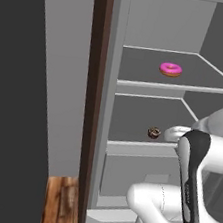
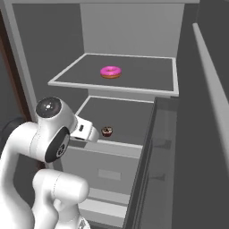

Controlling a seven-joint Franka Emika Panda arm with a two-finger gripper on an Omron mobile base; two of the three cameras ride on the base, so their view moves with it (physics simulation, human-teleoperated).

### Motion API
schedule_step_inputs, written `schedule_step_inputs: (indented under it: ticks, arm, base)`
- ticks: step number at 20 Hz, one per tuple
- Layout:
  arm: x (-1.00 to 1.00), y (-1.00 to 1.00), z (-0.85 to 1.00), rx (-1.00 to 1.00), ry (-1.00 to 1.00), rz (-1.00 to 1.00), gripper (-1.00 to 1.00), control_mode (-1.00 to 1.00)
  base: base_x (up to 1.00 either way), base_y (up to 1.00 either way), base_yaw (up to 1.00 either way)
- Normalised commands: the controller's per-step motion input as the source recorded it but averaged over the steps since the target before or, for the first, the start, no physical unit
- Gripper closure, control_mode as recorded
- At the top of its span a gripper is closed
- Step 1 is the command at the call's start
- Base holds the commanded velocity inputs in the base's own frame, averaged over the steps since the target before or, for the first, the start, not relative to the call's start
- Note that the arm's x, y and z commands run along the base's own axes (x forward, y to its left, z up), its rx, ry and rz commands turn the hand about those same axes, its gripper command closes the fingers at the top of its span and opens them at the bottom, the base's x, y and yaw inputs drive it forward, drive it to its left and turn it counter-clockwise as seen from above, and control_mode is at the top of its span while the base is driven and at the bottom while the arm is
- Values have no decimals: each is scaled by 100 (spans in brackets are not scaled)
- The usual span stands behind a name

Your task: Take the donut and cupcake from the fridge and place them on the empty tray on the dining counter.

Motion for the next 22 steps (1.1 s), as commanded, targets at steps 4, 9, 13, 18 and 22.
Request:
schedule_step_inputs:
  ticks: [4, 9, 13, 18, 22]
  arm:
    - [24, 0, -36, -2, 0, 0, -100, -100]
    - [24, 0, -33, -1, 0, 0, -100, -100]
    - [25, 0, -29, 0, 0, 0, -100, -100]
    - [24, 0, -13, 0, 4, 0, -100, -100]
    - [29, 0, 0, 0, 10, 0, -100, -100]
  base:
    - [0, 0, 0]
    - [0, 0, 0]
    - [0, 0, 0]
    - [0, 0, 0]
    - [0, 0, 0]
